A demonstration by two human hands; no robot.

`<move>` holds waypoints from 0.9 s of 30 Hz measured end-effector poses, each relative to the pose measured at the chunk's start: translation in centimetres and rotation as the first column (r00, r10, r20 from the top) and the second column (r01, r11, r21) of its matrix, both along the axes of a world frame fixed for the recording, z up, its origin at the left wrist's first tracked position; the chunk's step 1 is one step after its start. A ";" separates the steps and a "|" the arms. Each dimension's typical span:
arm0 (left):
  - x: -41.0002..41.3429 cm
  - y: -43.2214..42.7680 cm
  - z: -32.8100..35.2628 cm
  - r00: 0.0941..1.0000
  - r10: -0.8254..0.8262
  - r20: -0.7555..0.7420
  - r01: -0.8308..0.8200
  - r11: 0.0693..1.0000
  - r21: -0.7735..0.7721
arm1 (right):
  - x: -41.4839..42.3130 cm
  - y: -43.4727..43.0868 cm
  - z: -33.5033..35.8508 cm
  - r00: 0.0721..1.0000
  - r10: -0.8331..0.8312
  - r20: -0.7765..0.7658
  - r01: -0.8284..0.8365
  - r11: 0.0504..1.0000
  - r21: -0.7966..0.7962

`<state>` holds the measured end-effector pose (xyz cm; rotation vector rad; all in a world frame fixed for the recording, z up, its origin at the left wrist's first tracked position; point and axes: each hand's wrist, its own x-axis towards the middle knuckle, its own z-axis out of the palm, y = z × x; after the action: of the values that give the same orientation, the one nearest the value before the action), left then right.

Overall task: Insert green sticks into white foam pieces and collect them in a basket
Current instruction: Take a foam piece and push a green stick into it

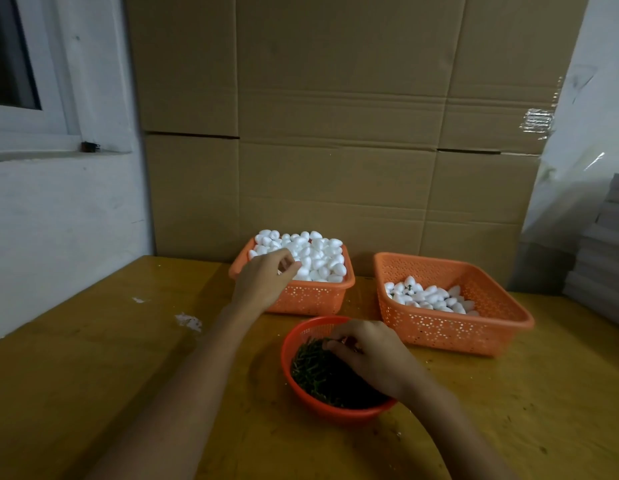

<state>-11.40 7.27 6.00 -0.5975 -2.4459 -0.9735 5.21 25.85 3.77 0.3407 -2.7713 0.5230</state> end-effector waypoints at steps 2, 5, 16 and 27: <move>0.6 -0.1 0.4 0.993 0.042 -0.114 -0.026 0.991 0.133 | 0.0 0.1 0.2 0.999 -0.028 -0.032 0.026 0.998 -0.051; 1.6 -0.3 1.2 0.972 0.089 -0.216 -0.041 0.975 0.220 | 0.0 0.2 0.3 0.996 -0.063 -0.071 0.053 0.990 -0.131; 6.0 1.0 0.5 0.866 -0.495 0.077 0.377 0.745 0.550 | -0.2 0.8 0.6 0.994 -0.070 -0.086 0.034 0.931 -0.364; 6.4 0.2 -2.6 0.743 -0.654 0.145 0.476 0.668 0.572 | -0.3 0.7 0.2 0.991 -0.071 -0.116 0.013 0.898 -0.439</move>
<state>-4.97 7.50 3.41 -1.1227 -2.1241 -2.0556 4.88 26.58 3.98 0.1987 -2.4371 1.0475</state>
